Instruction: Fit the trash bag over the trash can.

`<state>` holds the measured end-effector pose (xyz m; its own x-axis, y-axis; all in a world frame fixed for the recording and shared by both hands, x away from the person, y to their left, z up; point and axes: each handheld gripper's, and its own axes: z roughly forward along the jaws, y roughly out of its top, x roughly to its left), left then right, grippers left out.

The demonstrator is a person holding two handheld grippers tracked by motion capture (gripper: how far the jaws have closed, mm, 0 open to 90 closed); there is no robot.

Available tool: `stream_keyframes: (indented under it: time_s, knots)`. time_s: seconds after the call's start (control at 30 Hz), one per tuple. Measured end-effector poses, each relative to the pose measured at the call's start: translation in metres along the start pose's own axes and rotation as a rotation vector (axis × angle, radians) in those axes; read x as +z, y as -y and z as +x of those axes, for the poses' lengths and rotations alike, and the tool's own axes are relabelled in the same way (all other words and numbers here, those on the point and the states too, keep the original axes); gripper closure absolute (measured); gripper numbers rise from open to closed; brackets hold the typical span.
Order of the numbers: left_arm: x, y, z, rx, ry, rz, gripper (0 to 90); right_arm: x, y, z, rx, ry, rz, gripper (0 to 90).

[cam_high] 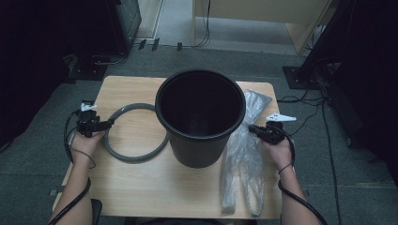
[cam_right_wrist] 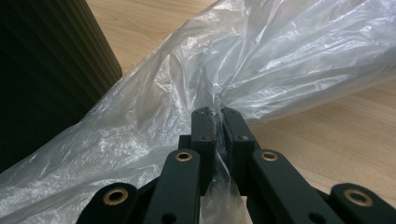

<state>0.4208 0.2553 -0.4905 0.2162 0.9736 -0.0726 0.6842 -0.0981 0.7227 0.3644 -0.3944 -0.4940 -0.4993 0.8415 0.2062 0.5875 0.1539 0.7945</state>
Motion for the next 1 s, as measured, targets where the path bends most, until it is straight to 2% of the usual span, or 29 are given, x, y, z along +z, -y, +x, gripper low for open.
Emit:
stream_keyframes:
  time_s: [0.17, 0.4, 0.57, 0.63, 0.73, 0.93, 1.0]
  knots:
    - [0.001, -0.001, 0.000, -0.005, -0.001, 0.003, 32.5, -0.007, -0.005, 0.003, 0.000, -0.007, -0.026, 85.7]
    - [-0.002, -0.001, -0.005, 0.008, 0.009, -0.001, 32.5, -0.017, -0.012, 0.009, -0.009, -0.020, -0.065, 85.7]
    - [-0.005, -0.004, -0.005, 0.006, 0.027, -0.008, 32.5, -0.023, -0.016, 0.014, -0.013, -0.034, -0.077, 85.7]
    - [-0.006, -0.006, -0.004, 0.015, 0.022, -0.004, 32.5, -0.025, -0.017, 0.016, -0.013, -0.046, -0.079, 85.7]
    - [-0.008, -0.012, -0.004, 0.009, 0.021, -0.005, 32.6, -0.028, -0.018, 0.018, -0.022, -0.053, -0.063, 85.7]
    - [-0.011, -0.023, -0.012, 0.067, 0.029, -0.001, 32.6, -0.037, -0.027, 0.021, -0.021, -0.069, -0.067, 85.8]
    - [-0.012, -0.026, -0.013, 0.053, 0.045, -0.008, 32.6, -0.040, -0.031, 0.022, -0.017, -0.081, -0.075, 85.9]
